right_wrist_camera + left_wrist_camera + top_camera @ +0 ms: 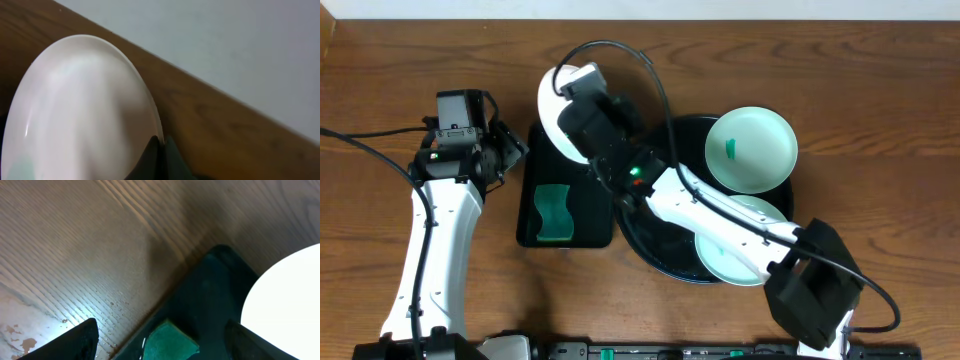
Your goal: Clean dirty plates on tray and stack at the side
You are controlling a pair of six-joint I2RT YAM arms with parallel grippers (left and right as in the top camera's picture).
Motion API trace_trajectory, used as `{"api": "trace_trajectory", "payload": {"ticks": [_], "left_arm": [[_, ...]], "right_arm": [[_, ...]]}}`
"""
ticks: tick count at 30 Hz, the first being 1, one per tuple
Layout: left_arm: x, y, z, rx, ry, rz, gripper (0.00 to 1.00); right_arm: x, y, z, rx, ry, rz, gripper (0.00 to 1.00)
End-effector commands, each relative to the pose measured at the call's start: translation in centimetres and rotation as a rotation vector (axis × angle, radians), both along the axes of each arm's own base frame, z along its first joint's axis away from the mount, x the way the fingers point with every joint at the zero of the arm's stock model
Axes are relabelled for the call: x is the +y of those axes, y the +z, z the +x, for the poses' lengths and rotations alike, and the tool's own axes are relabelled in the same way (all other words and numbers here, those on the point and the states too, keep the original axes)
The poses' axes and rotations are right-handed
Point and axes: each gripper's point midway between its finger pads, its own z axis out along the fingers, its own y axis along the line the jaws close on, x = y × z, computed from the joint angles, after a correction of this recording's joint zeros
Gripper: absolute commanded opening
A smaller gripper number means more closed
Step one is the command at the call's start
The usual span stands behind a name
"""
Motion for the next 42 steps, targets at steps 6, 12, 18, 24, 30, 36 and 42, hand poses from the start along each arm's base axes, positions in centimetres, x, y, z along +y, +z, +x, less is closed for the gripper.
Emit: {"api": "trace_trajectory", "payload": {"ticks": [6,12,18,24,30,36,42], "left_arm": [[0.2,0.4,0.1,-0.011,0.012,-0.001,0.8],[0.2,0.4,0.1,-0.011,0.012,-0.001,0.8],[0.2,0.4,0.1,-0.011,0.012,-0.001,0.8],[0.2,0.4,0.1,-0.011,0.012,-0.001,0.8],[0.2,0.4,0.1,-0.011,0.012,-0.001,0.8],[0.2,0.4,0.1,-0.011,0.012,-0.001,0.8],[0.2,0.4,0.1,-0.011,0.012,-0.001,0.8]], "right_arm": [[1.3,4.7,-0.6,-0.213,0.03,-0.252,0.01],[3.1,6.5,-1.7,-0.299,0.097,-0.355,0.01],[3.5,9.4,-2.8,-0.407,0.062,-0.457,0.01],[4.2,11.4,-4.0,-0.476,0.056,-0.521,0.01],[5.1,12.2,-5.1,-0.511,0.08,-0.574,0.01],[5.2,12.2,-5.2,-0.512,0.082,-0.574,0.01],[5.2,12.2,-5.3,-0.512,0.083,-0.574,0.01]]}}
